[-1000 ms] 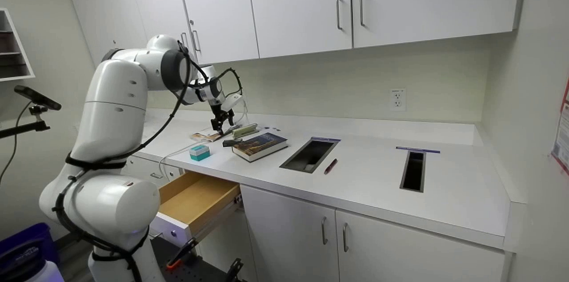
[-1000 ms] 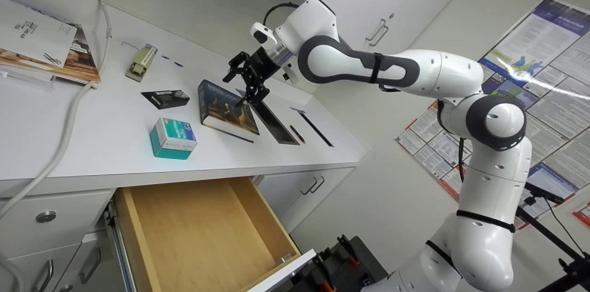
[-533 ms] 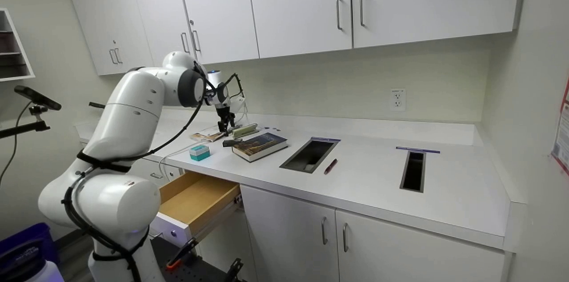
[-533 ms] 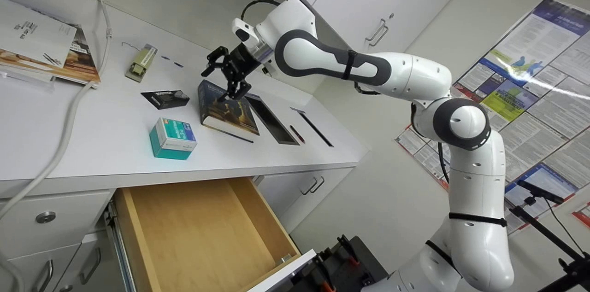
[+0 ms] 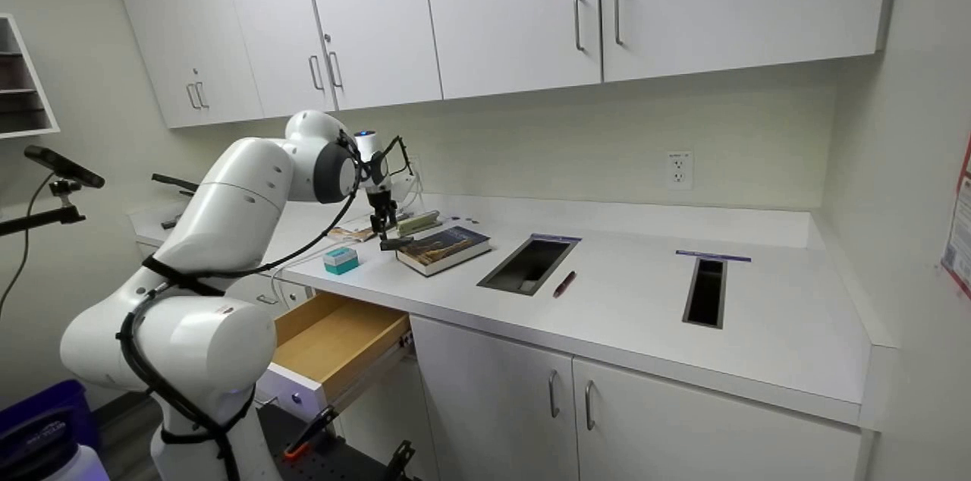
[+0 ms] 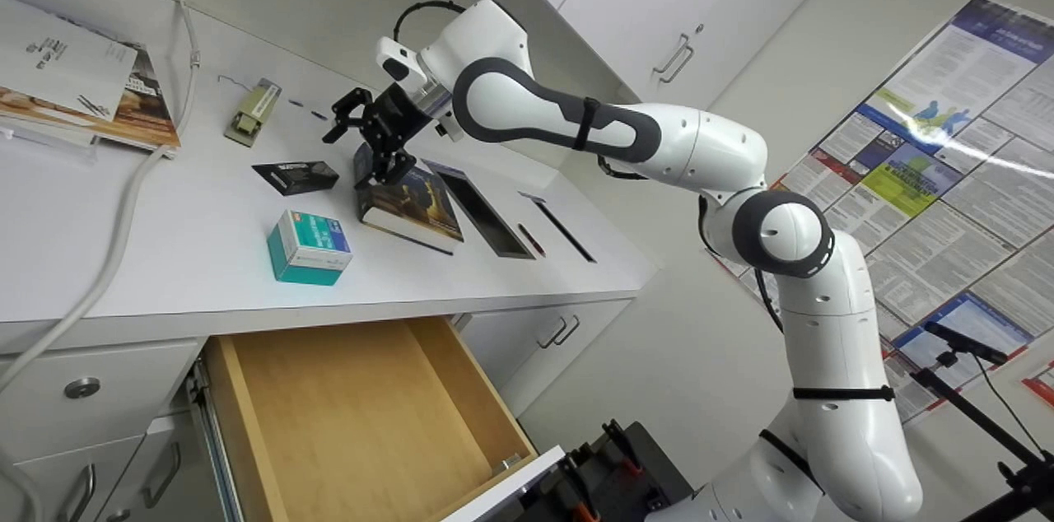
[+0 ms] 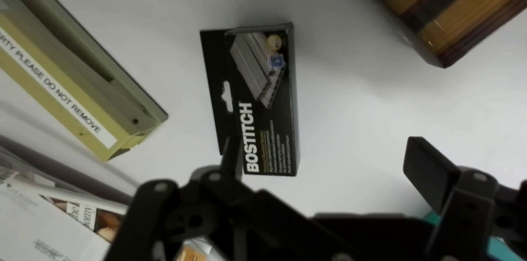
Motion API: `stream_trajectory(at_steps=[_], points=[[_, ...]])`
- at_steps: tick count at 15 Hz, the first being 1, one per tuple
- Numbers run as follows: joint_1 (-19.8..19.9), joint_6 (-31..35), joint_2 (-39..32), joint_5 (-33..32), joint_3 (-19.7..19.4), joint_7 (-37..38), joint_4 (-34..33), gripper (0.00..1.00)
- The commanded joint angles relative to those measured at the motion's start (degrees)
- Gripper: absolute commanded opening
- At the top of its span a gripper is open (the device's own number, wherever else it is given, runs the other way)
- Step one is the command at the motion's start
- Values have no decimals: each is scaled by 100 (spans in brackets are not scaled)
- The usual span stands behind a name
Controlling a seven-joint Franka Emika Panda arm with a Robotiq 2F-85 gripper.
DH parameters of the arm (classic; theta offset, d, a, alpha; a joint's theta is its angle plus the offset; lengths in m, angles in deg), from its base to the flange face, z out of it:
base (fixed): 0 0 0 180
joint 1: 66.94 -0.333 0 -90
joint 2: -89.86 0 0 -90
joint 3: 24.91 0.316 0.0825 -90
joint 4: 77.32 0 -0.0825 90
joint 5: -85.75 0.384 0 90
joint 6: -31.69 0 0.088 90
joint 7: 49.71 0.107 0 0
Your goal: Put the black box and pen in the drawer and then close the drawer
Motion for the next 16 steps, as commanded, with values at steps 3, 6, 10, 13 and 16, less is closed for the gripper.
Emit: stream_trajectory(at_steps=[3,6,10,13,16], points=[[-58,-39,-190,-65,-34,-51,-233,100],[-207,-109,-448,-93,-194,-93,-497,100],[-309,133,-738,-302,-335,-51,-732,100],[-389,371,-890,-511,-446,12,-954,100],[-431,353,-1077,-446,-501,-109,-1314,100]])
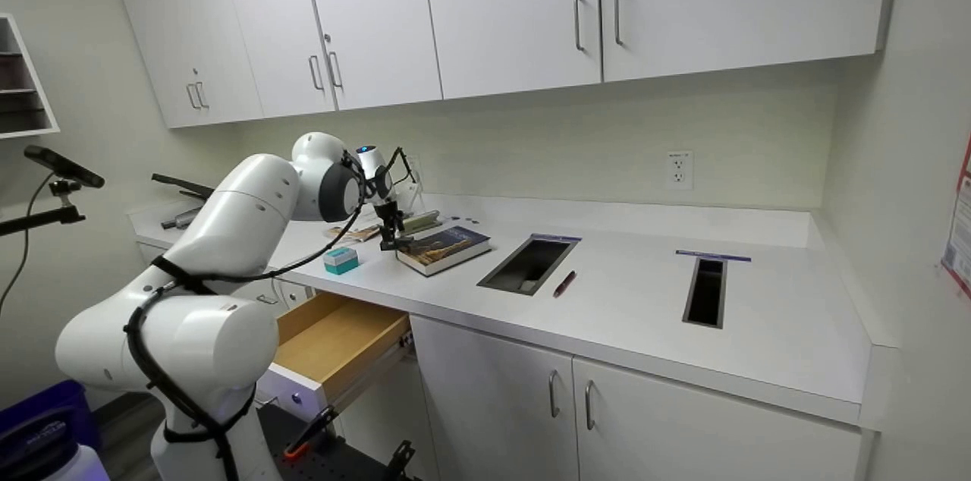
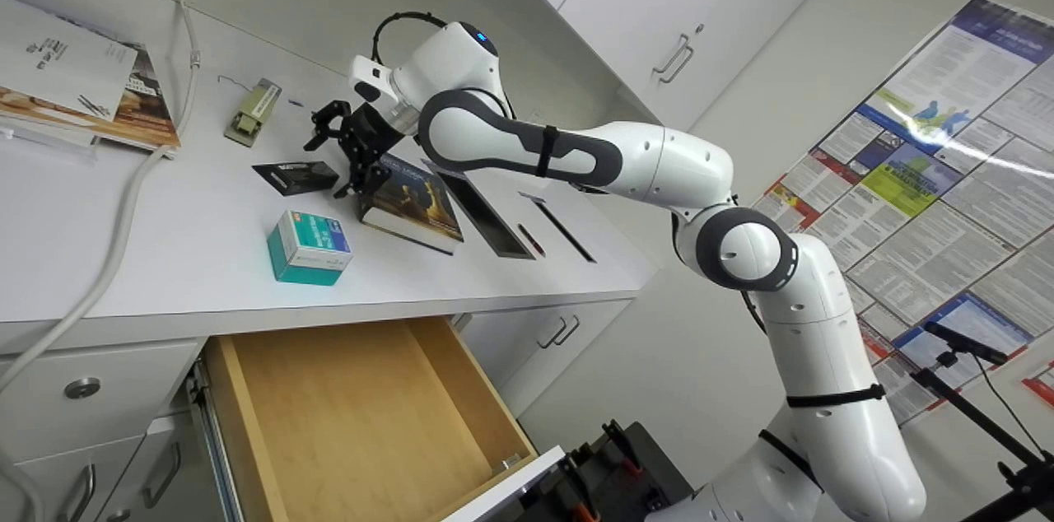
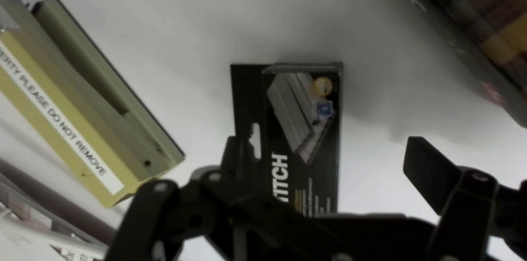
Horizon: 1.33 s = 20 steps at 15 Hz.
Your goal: Put the black box and pen in the drawer and then close the drawer
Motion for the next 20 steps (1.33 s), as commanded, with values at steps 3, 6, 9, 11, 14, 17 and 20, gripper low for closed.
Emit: stream_trajectory(at_steps=[3,6,9,11,14,17,20], points=[[-40,-333,-486,219,20,-335,-904,100],[-44,-497,-708,317,10,-510,-1222,100],[-52,-724,-930,443,-5,-702,-1529,100],[-79,-858,-1042,483,-35,-779,-1714,72],[-123,-1098,-1159,534,-76,-818,-2003,49],[-172,-1298,-1245,567,-103,-801,-2241,27],[-99,-1598,-1174,516,104,-810,-2193,19]])
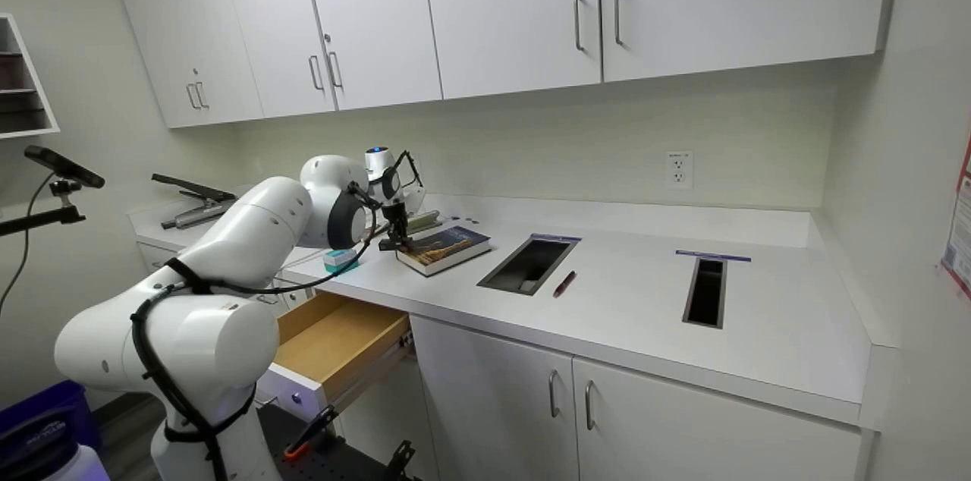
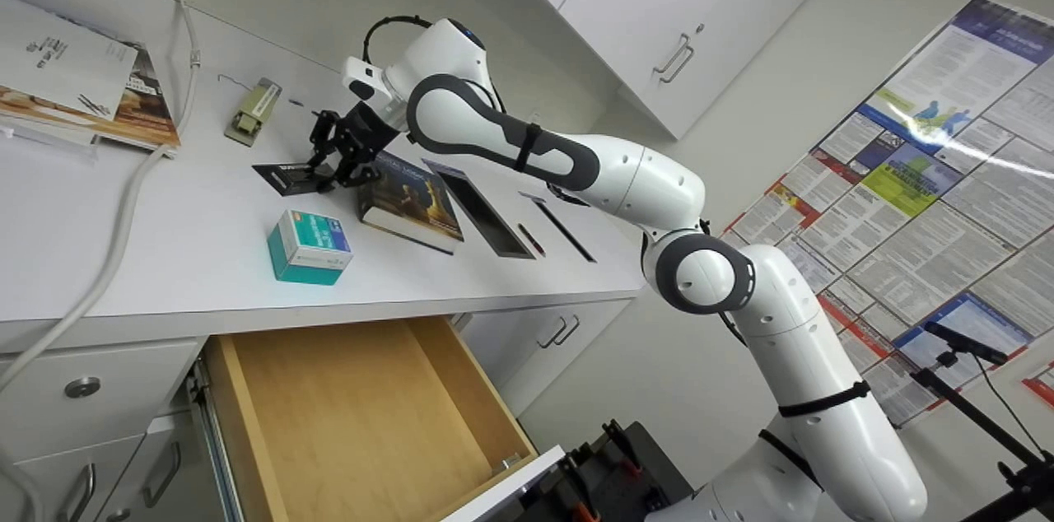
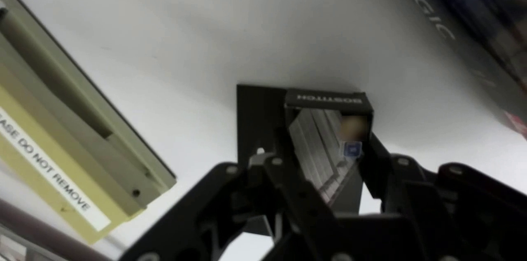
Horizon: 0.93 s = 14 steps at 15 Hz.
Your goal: Put the black box and pen in the drawer and then close the drawer
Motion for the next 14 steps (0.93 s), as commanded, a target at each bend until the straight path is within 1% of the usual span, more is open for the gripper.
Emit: stream_trajectory(at_steps=[1,3,6,11,14], points=[[-19,-653,-72,98,109,-170,-297,19],[-16,-940,57,106,205,-195,-210,18],[-71,-1246,270,32,265,0,-59,18],[-350,-1177,599,-253,40,699,174,18],[-452,-1274,898,-375,-3,1140,405,18]])
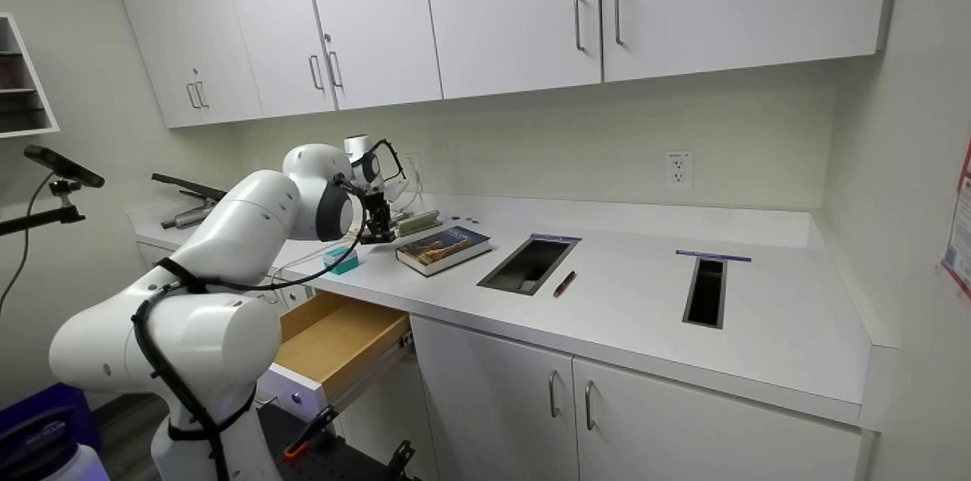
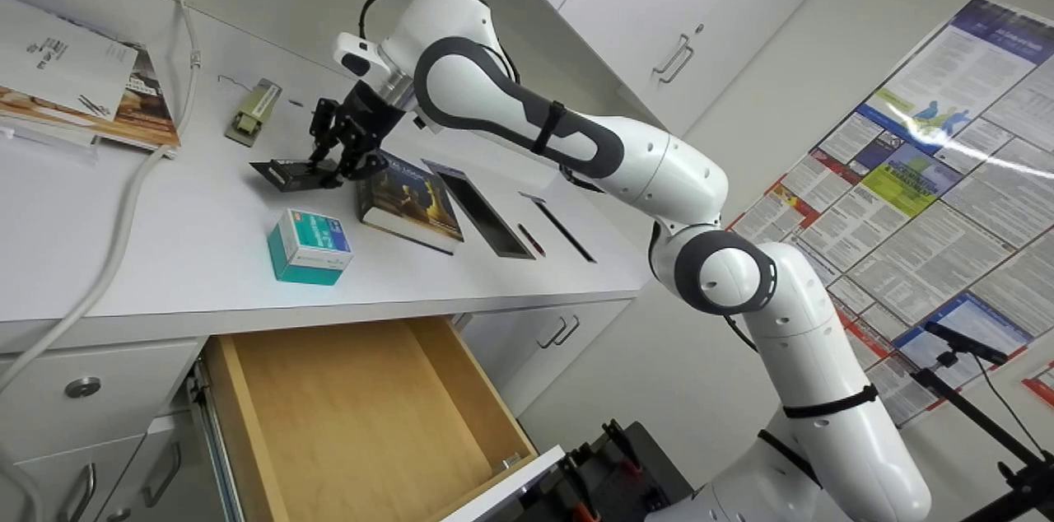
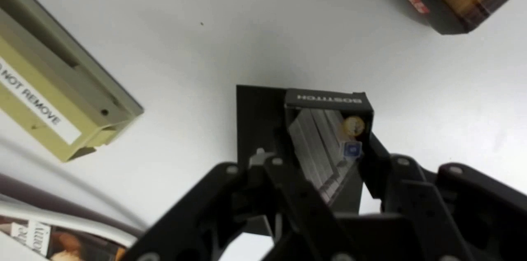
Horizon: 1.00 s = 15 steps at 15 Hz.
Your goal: Put the black box and pen in the drawer and then close the drawer
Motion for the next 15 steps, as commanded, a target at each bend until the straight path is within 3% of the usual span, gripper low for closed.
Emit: stream_trajectory(at_steps=[1,6,15], points=[[-94,-186,680,-136,-114,559,670,18],[-79,-231,1597,-232,-113,1175,1731,18],[25,-126,3175,-151,74,1344,3930,18]])
